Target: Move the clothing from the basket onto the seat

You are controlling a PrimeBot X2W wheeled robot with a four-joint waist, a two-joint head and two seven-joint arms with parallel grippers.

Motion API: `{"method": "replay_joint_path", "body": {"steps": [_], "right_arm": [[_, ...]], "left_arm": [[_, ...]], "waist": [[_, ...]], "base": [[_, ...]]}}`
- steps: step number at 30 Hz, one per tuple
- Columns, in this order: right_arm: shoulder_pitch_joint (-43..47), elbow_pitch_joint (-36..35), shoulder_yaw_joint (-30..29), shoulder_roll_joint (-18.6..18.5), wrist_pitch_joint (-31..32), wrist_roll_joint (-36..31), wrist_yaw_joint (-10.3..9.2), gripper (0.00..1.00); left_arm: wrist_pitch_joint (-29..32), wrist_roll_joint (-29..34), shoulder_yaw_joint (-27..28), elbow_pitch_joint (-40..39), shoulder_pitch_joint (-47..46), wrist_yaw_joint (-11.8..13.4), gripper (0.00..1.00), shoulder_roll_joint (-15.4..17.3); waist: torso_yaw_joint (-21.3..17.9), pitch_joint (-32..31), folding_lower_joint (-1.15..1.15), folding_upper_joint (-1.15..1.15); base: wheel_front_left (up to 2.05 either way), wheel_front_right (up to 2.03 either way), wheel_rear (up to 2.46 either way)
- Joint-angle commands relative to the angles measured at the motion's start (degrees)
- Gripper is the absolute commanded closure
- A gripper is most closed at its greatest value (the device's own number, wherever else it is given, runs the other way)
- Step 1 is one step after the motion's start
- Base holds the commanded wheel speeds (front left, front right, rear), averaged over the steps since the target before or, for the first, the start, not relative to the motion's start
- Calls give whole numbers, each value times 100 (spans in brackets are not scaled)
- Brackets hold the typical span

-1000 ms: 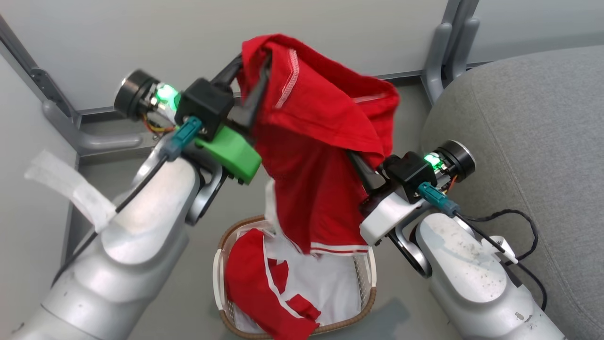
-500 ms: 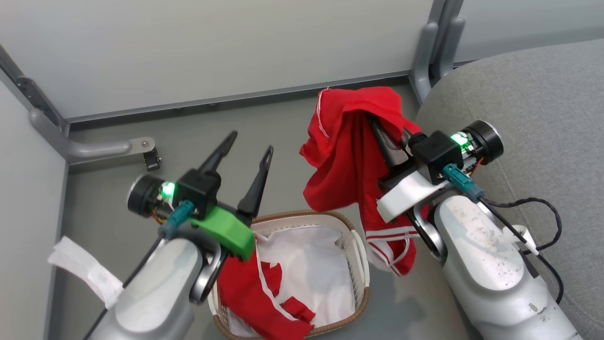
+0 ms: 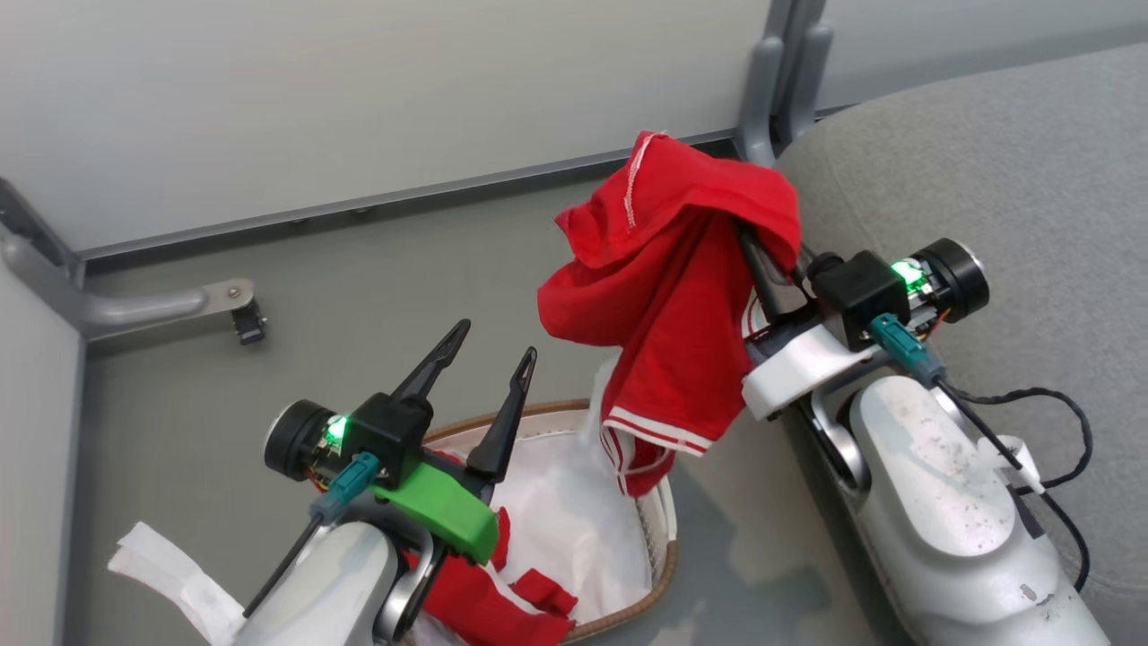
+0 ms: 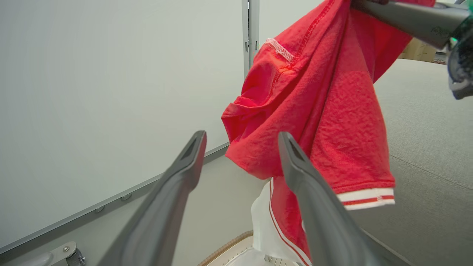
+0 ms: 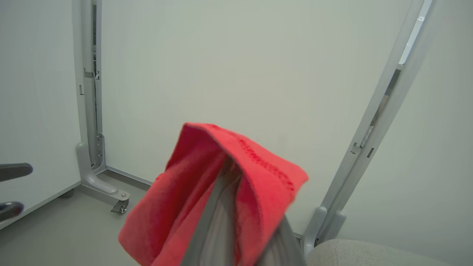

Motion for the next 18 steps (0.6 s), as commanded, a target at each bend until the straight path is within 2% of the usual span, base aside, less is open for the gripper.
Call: {"method": "replay_joint_path", "body": {"steps": [1,11,18], "right_arm": [[16,-45,-57,-26,-14,-94,-6,100],[97,-272,-349,-131,-14,-188,-8,100],[254,-388,-720,-133,-14,-160,-7,100]], "left_arm": [[-2,50,30,-50,103,2,0,-23],[1,221,121,-136,60,-47,0,-6],[1,273,9,-2,-107,-125,0,-64]], "waist": [[-231,110,0,0],[-1497,670,0,0],[-2115,990,0,0]], "base": [[0,0,0],[0,0,0],[0,0,0]]}}
